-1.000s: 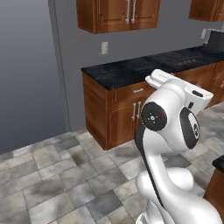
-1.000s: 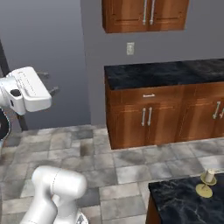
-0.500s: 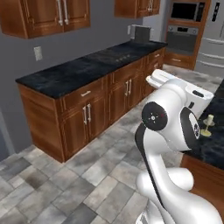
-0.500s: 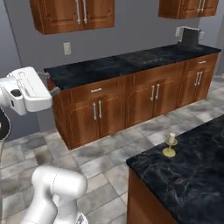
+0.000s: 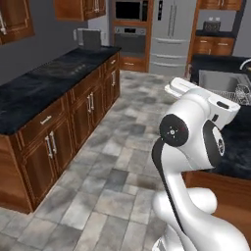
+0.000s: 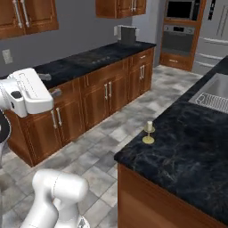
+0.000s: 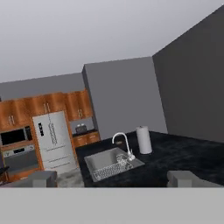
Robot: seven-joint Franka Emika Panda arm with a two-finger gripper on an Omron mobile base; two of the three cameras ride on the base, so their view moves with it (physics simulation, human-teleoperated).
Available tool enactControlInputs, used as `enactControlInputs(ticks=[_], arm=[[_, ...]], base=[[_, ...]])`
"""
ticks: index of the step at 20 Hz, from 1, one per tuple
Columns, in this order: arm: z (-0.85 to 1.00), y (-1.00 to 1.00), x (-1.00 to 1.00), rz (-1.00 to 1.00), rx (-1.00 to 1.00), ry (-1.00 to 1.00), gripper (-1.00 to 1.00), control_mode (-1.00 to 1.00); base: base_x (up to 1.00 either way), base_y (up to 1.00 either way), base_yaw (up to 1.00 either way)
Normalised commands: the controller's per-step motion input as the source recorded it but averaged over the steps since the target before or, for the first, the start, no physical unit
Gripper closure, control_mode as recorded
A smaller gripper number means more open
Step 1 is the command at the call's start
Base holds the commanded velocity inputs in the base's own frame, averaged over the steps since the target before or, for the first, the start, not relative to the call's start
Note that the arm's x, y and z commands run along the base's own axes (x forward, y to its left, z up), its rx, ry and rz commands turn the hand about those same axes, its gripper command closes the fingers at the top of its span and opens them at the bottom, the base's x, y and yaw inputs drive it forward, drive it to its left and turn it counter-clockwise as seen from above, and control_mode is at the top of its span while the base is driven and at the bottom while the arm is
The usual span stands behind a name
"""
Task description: Pick the candle and candle from the dining table and place them in the open cabinet. Close the cabinet after placing the objects.
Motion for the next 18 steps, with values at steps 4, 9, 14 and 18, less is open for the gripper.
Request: enactControlInputs(ticks=[4,9,14,18], arm=[[0.00,0.00,0.00,0.00,0.00,0.00,-1.00,1.00],[0.00,0.00,0.00,0.00,0.00,0.00,-1.00,1.00],[0.00,0.00,0.00,0.00,0.00,0.00,-1.00,1.00],[0.00,0.00,0.00,0.00,0.00,0.00,-1.00,1.00]], base=[[0.28,0.57,-0.56],[0.36,0.46,-0.53],[0.55,0.35,-0.49],[0.71,0.34,-0.35]])
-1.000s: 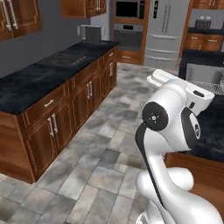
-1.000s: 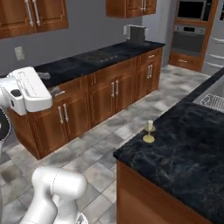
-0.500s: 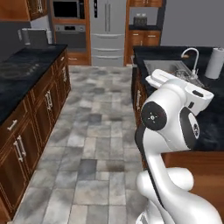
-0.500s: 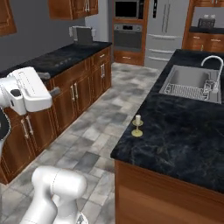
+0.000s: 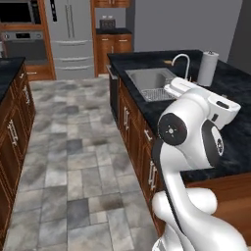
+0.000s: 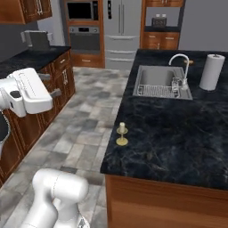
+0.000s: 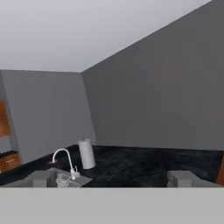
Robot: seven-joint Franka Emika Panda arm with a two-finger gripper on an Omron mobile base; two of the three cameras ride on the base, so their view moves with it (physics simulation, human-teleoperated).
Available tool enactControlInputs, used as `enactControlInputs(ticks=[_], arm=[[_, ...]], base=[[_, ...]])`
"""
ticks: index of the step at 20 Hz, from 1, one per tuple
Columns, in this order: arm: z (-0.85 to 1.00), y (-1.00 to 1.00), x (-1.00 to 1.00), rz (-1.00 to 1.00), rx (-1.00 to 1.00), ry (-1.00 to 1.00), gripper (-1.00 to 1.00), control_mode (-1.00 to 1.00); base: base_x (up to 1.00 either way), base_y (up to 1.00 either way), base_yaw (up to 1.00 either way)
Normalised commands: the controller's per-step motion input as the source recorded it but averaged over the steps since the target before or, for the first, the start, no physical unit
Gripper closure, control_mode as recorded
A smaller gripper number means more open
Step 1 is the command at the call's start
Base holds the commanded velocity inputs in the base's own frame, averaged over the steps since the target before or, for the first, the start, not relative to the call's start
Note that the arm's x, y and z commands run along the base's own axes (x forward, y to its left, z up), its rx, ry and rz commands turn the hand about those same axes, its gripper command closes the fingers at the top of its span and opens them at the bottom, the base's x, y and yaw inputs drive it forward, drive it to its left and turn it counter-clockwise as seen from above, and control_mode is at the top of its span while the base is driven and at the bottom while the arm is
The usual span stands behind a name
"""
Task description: Pick the candle and candle from the dining table and place them in the open cabinet. Close the cabinet after placing the objects.
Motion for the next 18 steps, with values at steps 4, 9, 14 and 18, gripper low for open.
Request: enactControlInputs(ticks=[4,9,14,18], arm=[[0.00,0.00,0.00,0.00,0.00,0.00,-1.00,1.00],[0.00,0.00,0.00,0.00,0.00,0.00,-1.00,1.00],[0.00,0.00,0.00,0.00,0.00,0.00,-1.00,1.00],[0.00,0.00,0.00,0.00,0.00,0.00,-1.00,1.00]], base=[[0.68,0.39,-0.26],[0.15,0.16,-0.07],[0.00,0.00,0.00],[-0.16,0.01,-0.02]])
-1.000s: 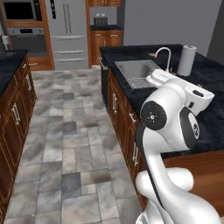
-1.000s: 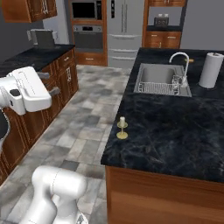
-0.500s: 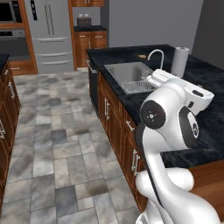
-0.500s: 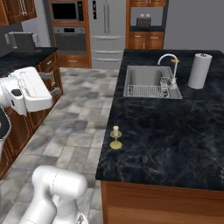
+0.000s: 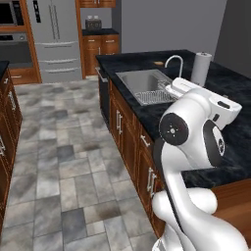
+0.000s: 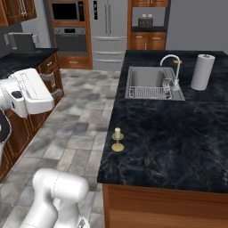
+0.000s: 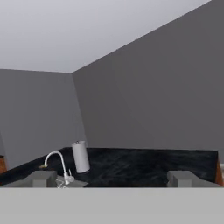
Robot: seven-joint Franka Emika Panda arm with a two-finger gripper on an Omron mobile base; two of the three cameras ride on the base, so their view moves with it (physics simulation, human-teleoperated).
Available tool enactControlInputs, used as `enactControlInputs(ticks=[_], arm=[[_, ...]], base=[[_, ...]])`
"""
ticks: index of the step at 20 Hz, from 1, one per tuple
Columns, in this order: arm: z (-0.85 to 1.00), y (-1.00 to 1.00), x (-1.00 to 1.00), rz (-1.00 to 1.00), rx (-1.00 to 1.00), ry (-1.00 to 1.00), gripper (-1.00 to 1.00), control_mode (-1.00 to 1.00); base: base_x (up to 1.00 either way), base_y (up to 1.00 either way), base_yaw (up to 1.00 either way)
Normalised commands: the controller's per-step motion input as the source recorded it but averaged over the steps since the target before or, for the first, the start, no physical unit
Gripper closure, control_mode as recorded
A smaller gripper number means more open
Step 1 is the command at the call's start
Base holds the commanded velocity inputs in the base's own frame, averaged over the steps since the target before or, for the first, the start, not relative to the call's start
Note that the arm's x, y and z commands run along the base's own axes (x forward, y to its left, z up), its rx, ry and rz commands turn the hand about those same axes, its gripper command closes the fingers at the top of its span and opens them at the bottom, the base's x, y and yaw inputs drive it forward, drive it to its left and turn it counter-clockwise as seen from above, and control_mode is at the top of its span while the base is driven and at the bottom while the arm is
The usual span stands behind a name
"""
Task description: Pick the candle and candle from the dining table and place them in the open cabinet. Close the cabinet after placing the objects.
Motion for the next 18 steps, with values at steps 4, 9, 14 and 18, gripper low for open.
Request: enactControlInputs(ticks=[4,9,14,18], arm=[[-0.21,0.20,-0.18,-0.18,0.00,0.00,-1.00,-1.00],[-0.31,0.29,-0.03,-0.23,0.00,0.00,-1.00,-1.00],[-0.33,0.08,0.00,-0.19,0.05,0.02,-1.00,-1.00],[-0.37,0.00,0.22,-0.15,0.00,0.01,-1.00,-1.00]], base=[[0.00,0.00,0.00],[0.00,0.00,0.00],[0.00,0.00,0.00],[0.00,0.00,0.00]])
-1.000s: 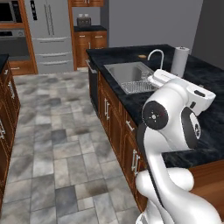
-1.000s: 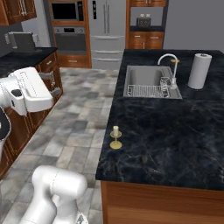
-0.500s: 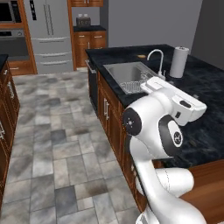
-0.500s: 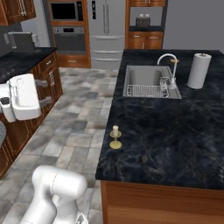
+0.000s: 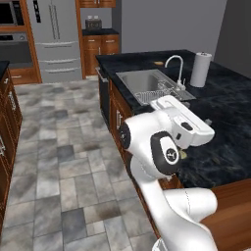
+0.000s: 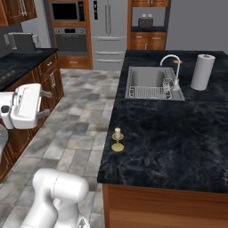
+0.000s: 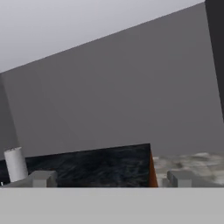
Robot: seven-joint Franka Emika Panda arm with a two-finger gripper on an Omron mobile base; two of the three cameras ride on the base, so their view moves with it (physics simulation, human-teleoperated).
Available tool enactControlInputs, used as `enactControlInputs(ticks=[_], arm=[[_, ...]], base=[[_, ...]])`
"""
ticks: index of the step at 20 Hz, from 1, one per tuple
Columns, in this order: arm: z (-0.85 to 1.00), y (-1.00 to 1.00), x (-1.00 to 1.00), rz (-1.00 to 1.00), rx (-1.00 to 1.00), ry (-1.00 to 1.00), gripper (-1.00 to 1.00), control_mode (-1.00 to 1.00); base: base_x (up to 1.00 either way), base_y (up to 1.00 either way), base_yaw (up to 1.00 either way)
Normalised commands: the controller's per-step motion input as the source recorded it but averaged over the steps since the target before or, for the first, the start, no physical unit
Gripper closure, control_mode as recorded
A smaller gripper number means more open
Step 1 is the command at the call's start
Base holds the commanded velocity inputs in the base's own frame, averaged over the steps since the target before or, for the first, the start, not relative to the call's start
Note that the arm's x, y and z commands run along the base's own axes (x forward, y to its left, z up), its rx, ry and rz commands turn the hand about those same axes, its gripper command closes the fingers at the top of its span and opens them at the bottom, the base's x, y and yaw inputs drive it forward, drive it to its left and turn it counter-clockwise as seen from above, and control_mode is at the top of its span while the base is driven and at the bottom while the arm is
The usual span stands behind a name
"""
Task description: Pick the candle and candle from the dining table and place them in the open cabinet. Close the cabinet after placing the objects.
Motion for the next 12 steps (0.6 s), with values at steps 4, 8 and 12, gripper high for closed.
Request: enactControlInputs(ticks=[4,8,12], arm=[[-0.37,0.00,0.18,-0.07,0.00,0.00,-1.00,-1.00],[-0.42,-0.02,0.16,-0.01,0.00,0.00,-1.00,-1.00],[-0.44,-0.02,0.13,0.00,0.01,-0.01,-1.00,-1.00]], base=[[0.00,0.00,0.00],[0.00,0.00,0.00],[0.00,0.00,0.00]])
